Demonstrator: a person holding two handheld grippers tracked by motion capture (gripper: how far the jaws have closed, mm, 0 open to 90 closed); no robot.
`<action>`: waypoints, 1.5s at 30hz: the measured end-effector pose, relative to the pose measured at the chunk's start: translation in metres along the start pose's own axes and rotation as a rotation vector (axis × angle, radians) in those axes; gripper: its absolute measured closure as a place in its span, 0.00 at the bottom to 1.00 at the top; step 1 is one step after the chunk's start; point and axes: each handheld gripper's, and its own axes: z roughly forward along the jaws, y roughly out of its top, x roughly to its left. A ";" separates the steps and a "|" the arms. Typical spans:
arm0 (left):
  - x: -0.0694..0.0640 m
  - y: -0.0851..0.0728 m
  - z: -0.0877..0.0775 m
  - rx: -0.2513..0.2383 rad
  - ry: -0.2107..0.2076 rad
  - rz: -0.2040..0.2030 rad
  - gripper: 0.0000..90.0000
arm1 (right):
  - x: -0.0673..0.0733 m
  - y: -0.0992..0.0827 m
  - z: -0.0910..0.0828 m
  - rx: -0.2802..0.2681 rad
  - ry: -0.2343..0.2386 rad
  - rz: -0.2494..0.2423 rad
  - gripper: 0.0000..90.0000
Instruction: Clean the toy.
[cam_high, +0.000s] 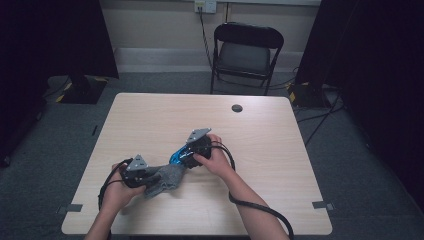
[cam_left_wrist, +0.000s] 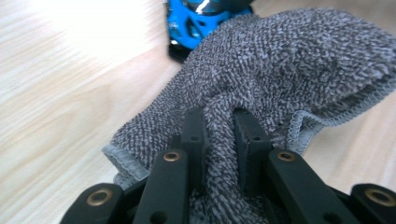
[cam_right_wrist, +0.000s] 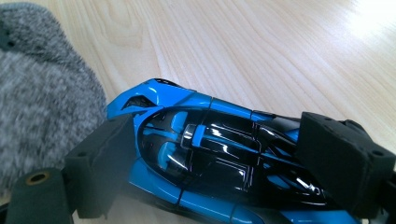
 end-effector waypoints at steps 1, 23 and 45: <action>0.002 0.000 -0.001 0.000 0.008 -0.006 0.85 | 0.000 0.000 0.000 0.000 0.000 0.000 0.13; 0.024 -0.003 -0.003 -0.020 0.131 -0.090 0.85 | 0.000 0.000 0.000 -0.002 0.000 -0.002 0.13; 0.030 0.000 0.002 -0.039 0.196 -0.157 0.85 | 0.000 0.000 0.000 -0.001 0.002 -0.001 0.13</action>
